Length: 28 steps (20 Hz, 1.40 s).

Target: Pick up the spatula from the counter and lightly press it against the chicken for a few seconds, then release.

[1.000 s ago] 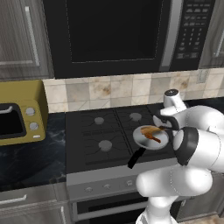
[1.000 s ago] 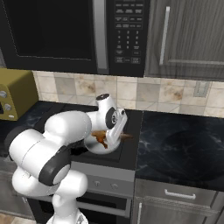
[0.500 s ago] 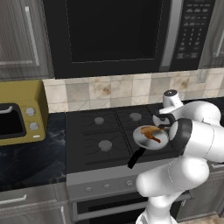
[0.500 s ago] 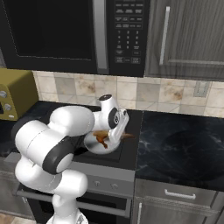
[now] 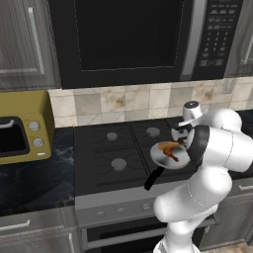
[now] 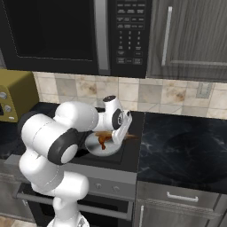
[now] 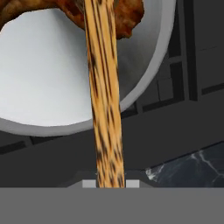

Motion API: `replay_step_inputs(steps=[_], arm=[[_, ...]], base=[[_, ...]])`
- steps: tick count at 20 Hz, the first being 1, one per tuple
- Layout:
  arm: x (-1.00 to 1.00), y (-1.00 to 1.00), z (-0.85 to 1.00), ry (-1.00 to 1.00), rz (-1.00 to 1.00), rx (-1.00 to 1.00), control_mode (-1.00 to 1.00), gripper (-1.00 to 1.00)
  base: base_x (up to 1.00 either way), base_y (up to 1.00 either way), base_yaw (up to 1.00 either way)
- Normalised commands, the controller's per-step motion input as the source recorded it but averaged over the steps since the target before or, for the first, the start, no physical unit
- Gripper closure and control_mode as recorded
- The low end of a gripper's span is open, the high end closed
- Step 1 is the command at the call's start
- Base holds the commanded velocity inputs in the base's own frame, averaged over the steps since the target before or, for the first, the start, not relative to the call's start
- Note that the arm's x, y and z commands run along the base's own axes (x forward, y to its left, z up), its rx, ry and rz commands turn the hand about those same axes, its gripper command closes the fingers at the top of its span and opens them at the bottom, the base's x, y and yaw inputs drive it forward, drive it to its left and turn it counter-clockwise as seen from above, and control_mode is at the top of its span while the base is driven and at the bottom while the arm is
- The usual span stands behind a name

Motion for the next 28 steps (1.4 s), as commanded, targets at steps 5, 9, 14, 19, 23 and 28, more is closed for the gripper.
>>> replay_step_inputs(steps=[5, 9, 14, 19, 23, 28], arm=[[0.0, -0.04, -0.07, 0.0, 0.0, 0.0, -1.0, 1.0], [-0.02, -0.07, -0.13, 0.0, 0.0, 0.0, -1.0, 1.0], [-0.1, -0.09, -0.16, 0.0, 0.01, -0.01, -1.0, 1.0], [-0.11, -0.06, -0.17, 0.0, 0.01, -0.01, -1.0, 1.0], [-0.17, -0.05, -0.08, 0.0, 0.02, 0.0, -1.0, 1.0], [-0.18, 0.0, -0.06, 0.0, 0.01, 0.0, -1.0, 1.0]], base=[[0.0, 0.0, 0.0], [0.0, 0.0, 0.0], [0.0, 0.0, 0.0], [0.0, 0.0, 0.0], [0.0, 0.0, 0.0], [0.0, 0.0, 0.0]])
